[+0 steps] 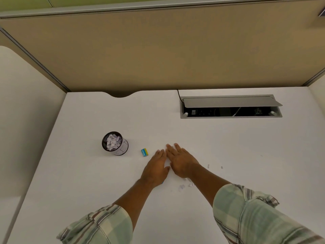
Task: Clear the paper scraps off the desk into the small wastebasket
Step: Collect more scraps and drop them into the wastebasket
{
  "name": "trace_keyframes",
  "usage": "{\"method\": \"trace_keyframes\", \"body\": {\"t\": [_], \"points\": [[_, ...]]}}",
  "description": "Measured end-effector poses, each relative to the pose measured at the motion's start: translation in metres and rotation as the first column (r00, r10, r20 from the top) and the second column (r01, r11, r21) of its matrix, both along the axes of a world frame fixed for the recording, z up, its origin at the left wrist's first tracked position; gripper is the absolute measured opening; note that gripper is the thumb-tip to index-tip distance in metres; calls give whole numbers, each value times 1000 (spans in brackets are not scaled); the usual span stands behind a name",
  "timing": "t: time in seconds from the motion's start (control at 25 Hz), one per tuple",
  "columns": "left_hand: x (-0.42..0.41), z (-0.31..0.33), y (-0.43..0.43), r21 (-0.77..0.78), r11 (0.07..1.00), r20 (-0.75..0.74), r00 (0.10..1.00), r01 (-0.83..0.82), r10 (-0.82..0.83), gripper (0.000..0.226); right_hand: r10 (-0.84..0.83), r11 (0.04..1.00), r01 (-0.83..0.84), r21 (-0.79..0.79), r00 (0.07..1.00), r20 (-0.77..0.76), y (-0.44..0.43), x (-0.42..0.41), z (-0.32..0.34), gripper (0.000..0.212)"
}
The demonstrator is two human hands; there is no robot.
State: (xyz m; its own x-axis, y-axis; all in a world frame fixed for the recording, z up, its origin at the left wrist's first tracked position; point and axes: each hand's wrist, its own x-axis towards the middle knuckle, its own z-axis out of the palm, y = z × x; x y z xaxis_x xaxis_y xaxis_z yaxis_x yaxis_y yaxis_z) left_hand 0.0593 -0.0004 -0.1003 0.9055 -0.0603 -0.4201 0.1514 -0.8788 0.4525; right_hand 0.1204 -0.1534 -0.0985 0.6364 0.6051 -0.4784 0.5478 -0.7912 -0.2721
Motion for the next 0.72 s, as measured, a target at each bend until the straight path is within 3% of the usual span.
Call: {"method": "trace_keyframes", "body": {"t": [0.44, 0.6, 0.72], "points": [[-58, 8, -71, 21, 984, -76, 981, 178, -176, 77, -19, 998, 18, 54, 1000, 24, -74, -72, -5, 65], [-89, 11, -86, -27, 982, -68, 980, 187, -188, 78, -49, 996, 49, 81, 999, 3, -93, -103, 0, 62], [-102, 12, -79, -106, 986, 4, 991, 131, -131, 66, -144, 974, 143, 177, 990, -8, -104, -109, 8, 56]]}}
